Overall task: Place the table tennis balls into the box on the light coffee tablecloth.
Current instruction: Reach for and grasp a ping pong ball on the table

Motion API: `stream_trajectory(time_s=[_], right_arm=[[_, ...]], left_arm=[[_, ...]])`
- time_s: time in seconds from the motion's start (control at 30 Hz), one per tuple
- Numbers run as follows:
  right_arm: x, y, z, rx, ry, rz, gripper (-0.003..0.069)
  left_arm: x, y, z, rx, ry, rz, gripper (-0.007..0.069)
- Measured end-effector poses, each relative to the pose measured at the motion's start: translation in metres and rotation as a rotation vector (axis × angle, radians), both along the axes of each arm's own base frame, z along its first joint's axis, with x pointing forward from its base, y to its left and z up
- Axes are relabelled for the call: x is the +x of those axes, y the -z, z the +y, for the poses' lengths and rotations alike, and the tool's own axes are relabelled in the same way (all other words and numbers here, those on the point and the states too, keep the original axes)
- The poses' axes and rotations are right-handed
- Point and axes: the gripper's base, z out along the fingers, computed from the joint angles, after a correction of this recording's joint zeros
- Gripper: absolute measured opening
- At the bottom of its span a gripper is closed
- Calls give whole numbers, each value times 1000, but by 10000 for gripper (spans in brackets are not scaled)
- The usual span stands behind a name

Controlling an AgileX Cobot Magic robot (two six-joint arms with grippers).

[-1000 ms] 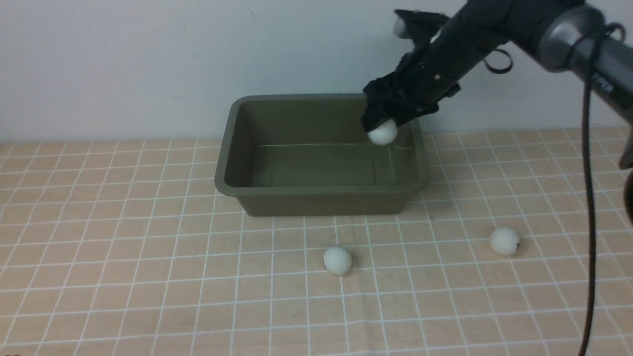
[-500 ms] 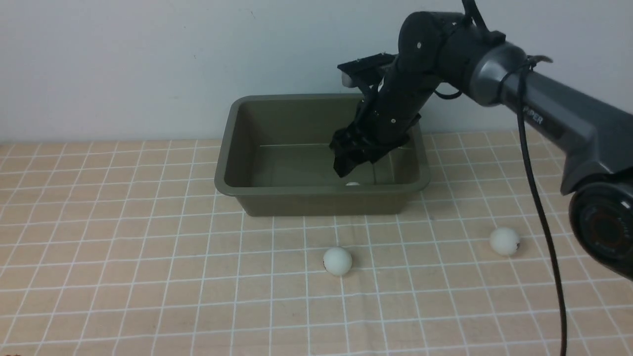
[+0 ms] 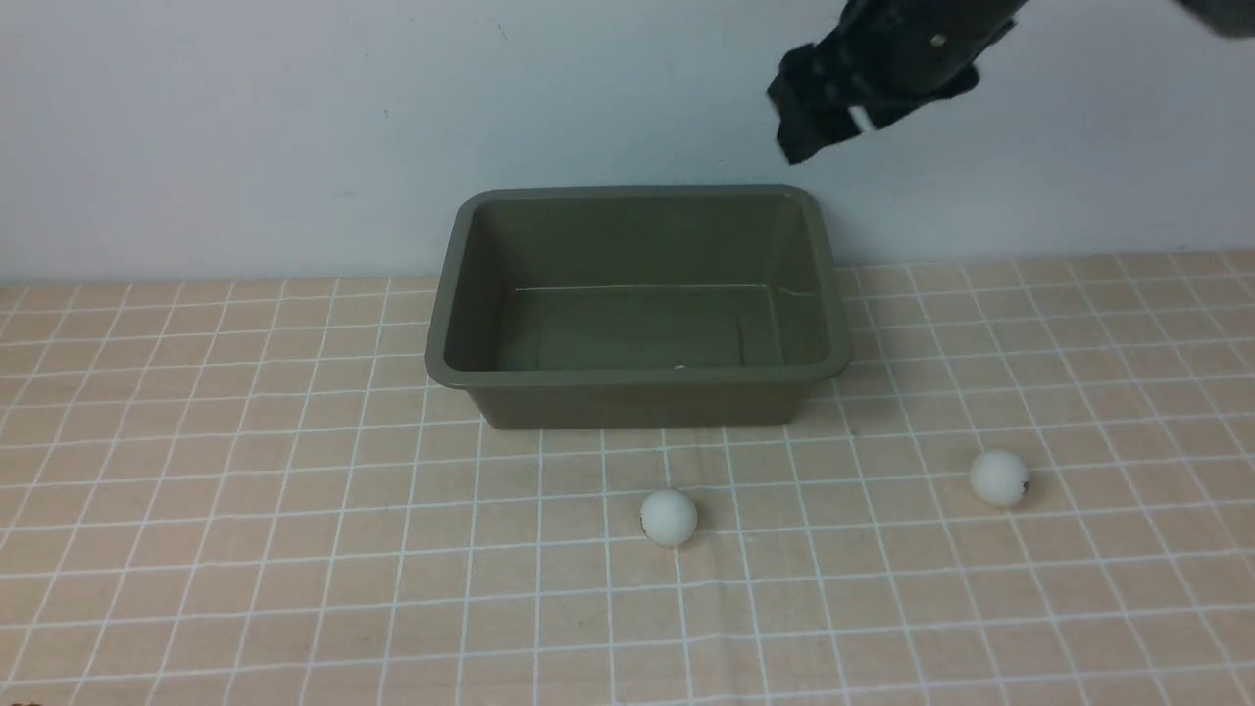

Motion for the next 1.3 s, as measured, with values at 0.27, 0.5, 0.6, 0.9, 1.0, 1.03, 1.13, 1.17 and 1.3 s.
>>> stream_trajectory(time_s=[0.27, 0.5, 0.6, 0.9, 1.0, 1.03, 1.13, 1.17, 1.3], right_arm=[[-50, 1, -56, -43, 105, 91, 522], [-77, 79, -86, -104, 174, 296, 522], [-78, 106, -86, -104, 171, 295, 522], [-55, 164, -82, -118, 164, 312, 522], [-50, 176, -82, -136, 159, 321, 522], [-49, 180, -82, -141, 157, 322, 522], [-45, 189, -82, -156, 151, 323, 522], [-45, 191, -82, -156, 151, 324, 522], [-42, 197, -82, -156, 149, 321, 522]], left_arm=[[0, 0, 0, 0, 0, 0, -69], [0, 0, 0, 0, 0, 0, -69], [0, 0, 0, 0, 0, 0, -69], [0, 0, 0, 0, 0, 0, -69], [0, 0, 0, 0, 0, 0, -69], [0, 0, 0, 0, 0, 0, -69], [0, 0, 0, 0, 0, 0, -69], [0, 0, 0, 0, 0, 0, -69], [0, 0, 0, 0, 0, 0, -69]])
